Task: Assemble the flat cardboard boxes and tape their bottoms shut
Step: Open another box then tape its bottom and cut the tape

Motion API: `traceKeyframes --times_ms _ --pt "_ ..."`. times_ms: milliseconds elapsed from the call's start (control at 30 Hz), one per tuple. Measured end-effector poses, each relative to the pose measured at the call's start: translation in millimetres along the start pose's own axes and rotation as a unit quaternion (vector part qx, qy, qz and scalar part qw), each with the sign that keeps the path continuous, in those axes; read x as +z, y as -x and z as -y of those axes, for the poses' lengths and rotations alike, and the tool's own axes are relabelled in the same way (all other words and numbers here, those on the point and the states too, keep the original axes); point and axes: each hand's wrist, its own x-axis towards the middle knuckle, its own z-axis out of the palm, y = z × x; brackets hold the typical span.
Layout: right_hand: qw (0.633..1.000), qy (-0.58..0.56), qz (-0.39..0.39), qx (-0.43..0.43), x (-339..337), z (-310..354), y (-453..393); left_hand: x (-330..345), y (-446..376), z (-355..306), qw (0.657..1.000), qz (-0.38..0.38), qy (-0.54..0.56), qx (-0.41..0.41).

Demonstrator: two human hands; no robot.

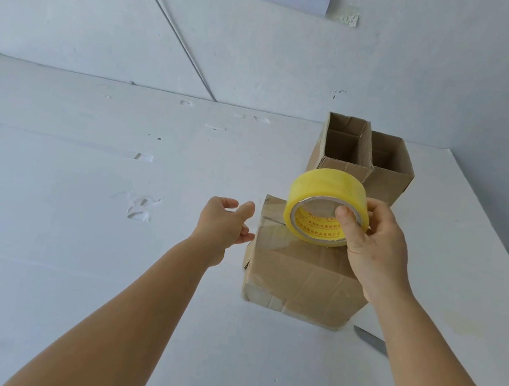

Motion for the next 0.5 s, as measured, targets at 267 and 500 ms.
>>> traceKeyframes --times_ms 267,500 --pt "1.0 0.023 -0.019 0.004 3.9 -3.6 2.1 12.3 -2.0 17.2 0.992 0.025 -0.115 -0.051" --pt "0.999 0.034 -0.019 -0.005 3.3 -2.5 2.8 11.3 31.3 26.6 0.966 -0.002 -0.157 0.205"
